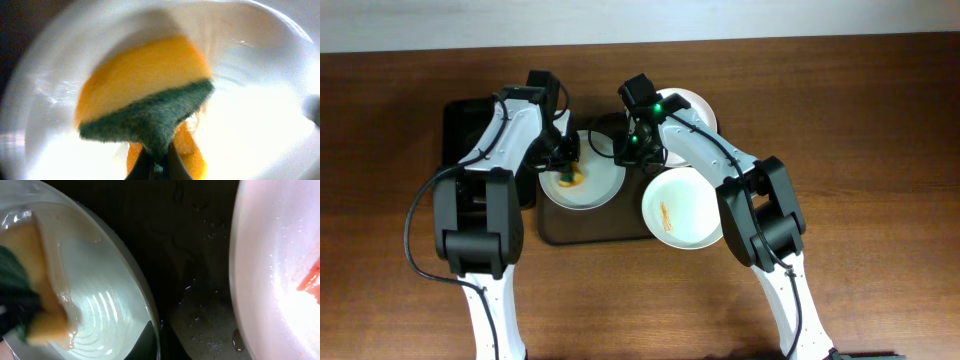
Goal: Clean dirty plates on tray and stack at the side
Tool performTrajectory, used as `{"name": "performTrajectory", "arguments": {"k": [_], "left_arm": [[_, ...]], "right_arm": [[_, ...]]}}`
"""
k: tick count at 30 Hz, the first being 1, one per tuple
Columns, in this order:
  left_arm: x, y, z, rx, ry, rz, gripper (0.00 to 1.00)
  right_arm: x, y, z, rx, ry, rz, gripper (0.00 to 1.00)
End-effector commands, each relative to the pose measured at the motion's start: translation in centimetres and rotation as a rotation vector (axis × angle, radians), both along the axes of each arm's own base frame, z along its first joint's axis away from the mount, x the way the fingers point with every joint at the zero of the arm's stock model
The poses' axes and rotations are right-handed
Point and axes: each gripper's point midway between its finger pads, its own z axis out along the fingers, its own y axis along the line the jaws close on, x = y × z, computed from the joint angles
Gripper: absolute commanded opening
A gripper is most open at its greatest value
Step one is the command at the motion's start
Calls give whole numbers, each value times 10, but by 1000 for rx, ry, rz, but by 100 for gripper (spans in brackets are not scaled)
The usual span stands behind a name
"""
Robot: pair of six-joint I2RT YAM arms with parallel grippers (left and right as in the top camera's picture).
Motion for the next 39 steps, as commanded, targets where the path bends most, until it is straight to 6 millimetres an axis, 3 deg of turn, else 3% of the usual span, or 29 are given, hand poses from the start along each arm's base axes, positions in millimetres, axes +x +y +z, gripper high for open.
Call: {"name": "performTrajectory", "arguments": {"k": [1, 4, 7, 11, 15, 17, 20, 24, 26, 29, 33, 36, 39], "left_arm": [[-14, -61, 5, -342, 47, -95, 1], [2, -61, 6, -357, -22, -95, 1], [20, -42, 5, -335, -70, -35, 1], [34, 22, -13, -72, -95, 99, 1], [11, 59, -21, 147, -5, 167, 1], [-7, 59, -21, 161, 68, 158, 1], [-39, 40, -15, 69, 203, 115, 1], [-53, -12, 7, -279, 224, -67, 1], [-46, -19, 14, -349, 184, -95, 1], [-28, -6, 26, -350, 133, -59, 1], [17, 19, 72, -369, -22, -2, 1], [43, 31, 103, -352, -143, -4, 1], [48, 36, 105, -321, -160, 3, 1]], "right_arm": [[1, -2, -7, -10, 7, -5, 4], [1, -2, -7, -9, 7, -4, 4], [1, -1, -7, -7, 4, 6, 4], [1, -1, -7, -7, 4, 6, 4], [1, -1, -7, -7, 4, 6, 4], [1, -1, -7, -7, 4, 6, 4], [1, -1, -7, -7, 4, 6, 4], [1, 0, -7, -2, 7, 8, 4], [0, 0, -7, 0, 8, 9, 4], [0, 4, -5, 23, 11, 20, 4], [0, 4, -5, 23, 9, 23, 4], [-2, 3, -5, 20, 16, 22, 22], [-6, 6, -8, 14, 27, 30, 24]]}}
